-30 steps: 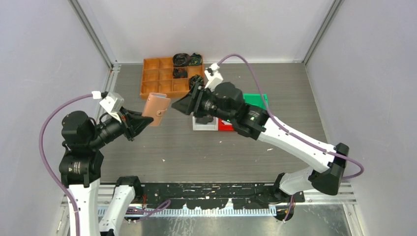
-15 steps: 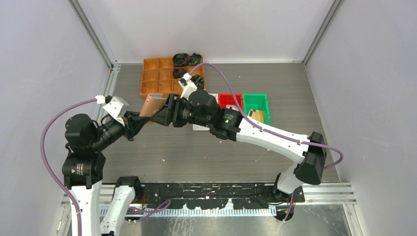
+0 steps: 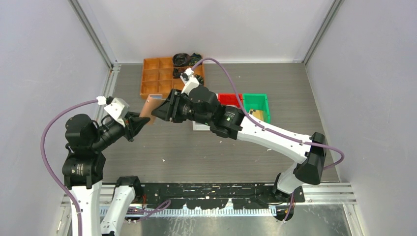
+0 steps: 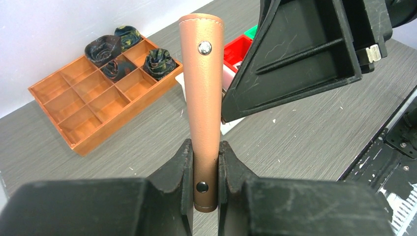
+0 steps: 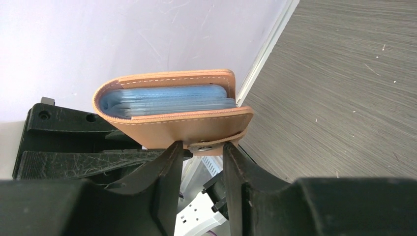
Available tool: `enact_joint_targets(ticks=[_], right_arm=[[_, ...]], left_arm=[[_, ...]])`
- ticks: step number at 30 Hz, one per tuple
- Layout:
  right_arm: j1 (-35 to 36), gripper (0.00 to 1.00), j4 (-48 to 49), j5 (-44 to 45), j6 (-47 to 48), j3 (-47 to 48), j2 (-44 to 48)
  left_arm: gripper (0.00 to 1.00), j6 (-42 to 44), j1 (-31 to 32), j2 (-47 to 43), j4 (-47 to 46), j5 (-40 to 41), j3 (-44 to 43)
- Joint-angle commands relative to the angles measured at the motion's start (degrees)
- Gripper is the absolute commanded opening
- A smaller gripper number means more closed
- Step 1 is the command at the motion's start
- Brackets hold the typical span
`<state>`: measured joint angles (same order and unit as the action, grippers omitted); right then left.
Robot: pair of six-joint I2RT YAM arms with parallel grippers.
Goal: Take the credit cards out of the card holder
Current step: Open the card holder at the center of the board.
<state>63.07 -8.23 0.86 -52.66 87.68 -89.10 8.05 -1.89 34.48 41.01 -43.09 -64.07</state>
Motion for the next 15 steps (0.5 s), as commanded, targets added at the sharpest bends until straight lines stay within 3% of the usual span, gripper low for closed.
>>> enact_joint_targets(ticks=[1,12,15], right_arm=[[-0.1,0.39,0.4,3.6,0.3,4.1,-0.8],[-0.1,0.02,-2.9,3.2,0.1,4.0,-2.2],[-0.1,0.01,-3.6,3.5,0.5,3.0,-1.5]], left_arm=[[0.0,1.3,0.0,-0.9,-1.3,-2.8,-0.1],[0.0,2.1,0.0,-1.7,-2.8,-2.5,-0.5],[0.0,2.2,0.0,-1.8,-4.0,-2.1,-0.7]])
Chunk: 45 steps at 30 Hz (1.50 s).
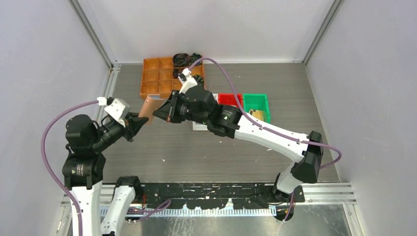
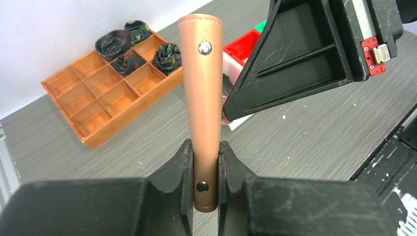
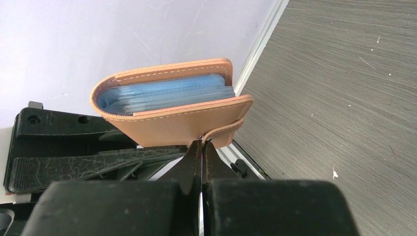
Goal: Take the credit cards out of the card holder
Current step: Open the card holder at the center of the board.
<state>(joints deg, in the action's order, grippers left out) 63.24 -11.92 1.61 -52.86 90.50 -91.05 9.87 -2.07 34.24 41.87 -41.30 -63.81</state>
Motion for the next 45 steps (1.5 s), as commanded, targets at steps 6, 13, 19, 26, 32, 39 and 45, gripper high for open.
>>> enact_joint_targets(ticks=[6,13,19,26,32,39,45], right_arm=[[-0.4,0.01,-1.9,5.0,2.3,-1.9,2.2],[-1.0,0.01,-2.8,7.3,3.8,-6.6,5.0],[-2.9,0.01,-1.8,7.3,4.6,-11.2,9.0],[-4.9,0.52,-0.2,-5.6,11.9,-10.6,13.5],[-7.1,0.84,1.3,-22.9,19.0,-10.2,18.2],[-8.3,0.69,-1.5,-31.8,20.8,-6.3,18.9],[-8.3,0.45,-1.5,-33.2,19.5,-4.6,17.5]], left_arm=[[0.0,-1.1,0.2,-0.7,-6.2,-4.6,-2.5],[0.0,-4.3,0.2,-0.5,-7.0,-5.3,-3.5],[0.0,-9.4,0.2,0.2,-8.0,-6.4,-4.7],[0.0,-20.3,0.2,2.3,-8.0,-14.1,-7.6],[0.0,-34.6,0.2,5.8,-10.3,-24.5,-8.8],[0.0,-50.1,0.2,6.6,-20.7,-28.9,-6.5],[0.0,-53.1,0.2,7.0,-22.4,-30.9,-6.3]])
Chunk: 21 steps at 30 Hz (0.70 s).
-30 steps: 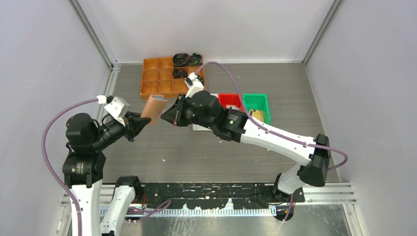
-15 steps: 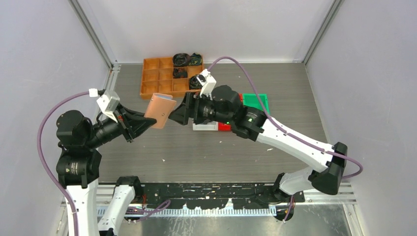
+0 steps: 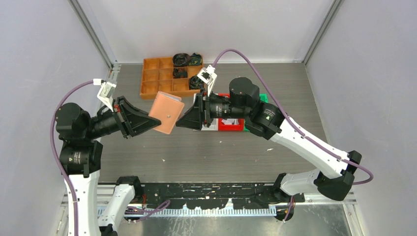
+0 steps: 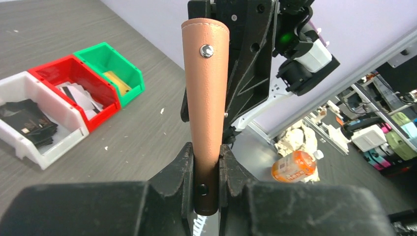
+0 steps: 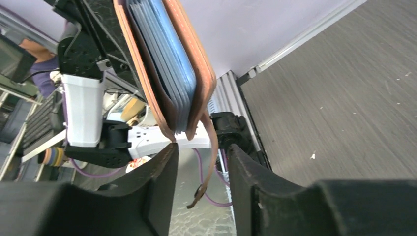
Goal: Take the credit cards out of the card holder
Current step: Open the card holder at the center of the board.
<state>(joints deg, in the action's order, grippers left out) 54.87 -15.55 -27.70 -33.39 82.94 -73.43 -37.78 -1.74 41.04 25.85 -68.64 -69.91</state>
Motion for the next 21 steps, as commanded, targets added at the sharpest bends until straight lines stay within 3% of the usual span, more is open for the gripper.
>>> enact_joint_targets(ticks=[1,5,6,8,10,13,21], right_arm=[[0.0,0.41,2.7,-3.9,-0.5,3.1,-0.4],[0.1,0.19,4.0,-4.9,-2.7,4.7,-2.0],[0.0,0.15,3.5,-4.9,-2.9,5.4,-2.3],[0.0,0.09,0.0,-1.6,-2.6,7.2,-2.9],[0.3,0.01,-5.3,3.2,-1.8,9.9,-3.7],[2.1,0.01,-9.7,8.6,-0.9,13.1,-5.3],[7.5,0.01,-16.7,12.2,5.1,19.6,-8.8]], left_arm=[[0.0,-5.7,-0.1,0.3,-6.4,-4.2,-0.1],[0.01,-4.9,-0.1,0.0,-5.8,-5.3,0.5],[0.1,-1.7,-0.1,-0.2,-3.4,-4.0,0.1],[0.6,12.0,-0.2,-0.5,9.4,4.2,-2.6],[0.91,20.8,-0.1,-1.8,12.9,14.4,-2.0],[0.96,28.4,-0.1,-4.1,10.9,19.4,1.7],[0.95,31.7,-0.1,-6.0,12.6,6.6,5.3]])
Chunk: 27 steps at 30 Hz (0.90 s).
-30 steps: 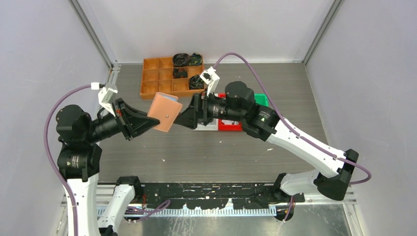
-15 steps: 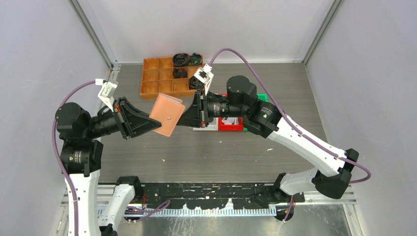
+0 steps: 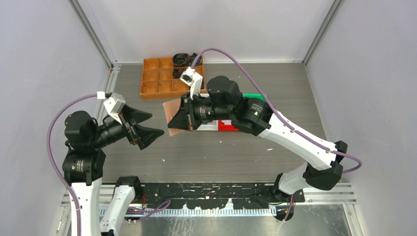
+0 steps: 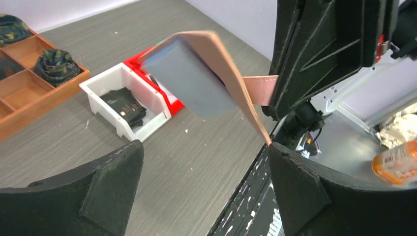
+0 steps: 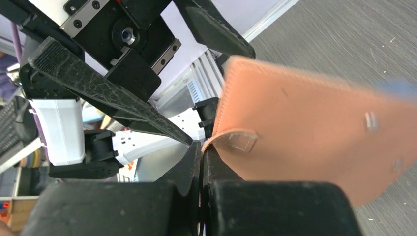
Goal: Take the credit cards out of the card holder
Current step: Open the card holder at the center of the board.
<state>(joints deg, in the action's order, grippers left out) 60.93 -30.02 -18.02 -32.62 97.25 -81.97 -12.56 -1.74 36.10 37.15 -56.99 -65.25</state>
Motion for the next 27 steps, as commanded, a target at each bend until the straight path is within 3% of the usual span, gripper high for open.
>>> enact_joint_targets(ticks=[1,11,17,20,22,25,27], right_arm=[[1.5,0.01,-3.9,2.2,5.5,6.3,-0.6],[1.7,0.01,-25.0,-7.2,19.9,20.2,-6.5],[1.8,0.01,-29.5,-6.7,23.2,23.1,-6.4],[1.9,0.01,-29.0,-8.2,23.8,22.5,-5.8],[2.0,0.01,-28.2,-10.7,23.8,22.2,-6.0],[2.6,0.01,-27.3,-15.8,24.2,21.8,-6.6],[3.3,0.01,-28.0,-18.5,25.2,22.5,-7.2]], left_arm=[[0.95,9.6,-0.1,-1.7,2.7,-5.2,0.3],[0.92,59.7,-0.1,-2.8,32.3,-4.2,-4.8],[0.88,74.5,-0.1,1.4,47.7,-3.0,-10.3],[0.83,72.6,-0.1,2.0,44.1,-2.5,-10.2],[0.81,64.5,-0.1,0.4,34.9,-2.9,-7.5],[0.9,53.0,-0.1,-3.3,22.1,-7.1,-2.7],[0.93,48.8,-0.1,-4.8,18.4,-10.7,-1.2]])
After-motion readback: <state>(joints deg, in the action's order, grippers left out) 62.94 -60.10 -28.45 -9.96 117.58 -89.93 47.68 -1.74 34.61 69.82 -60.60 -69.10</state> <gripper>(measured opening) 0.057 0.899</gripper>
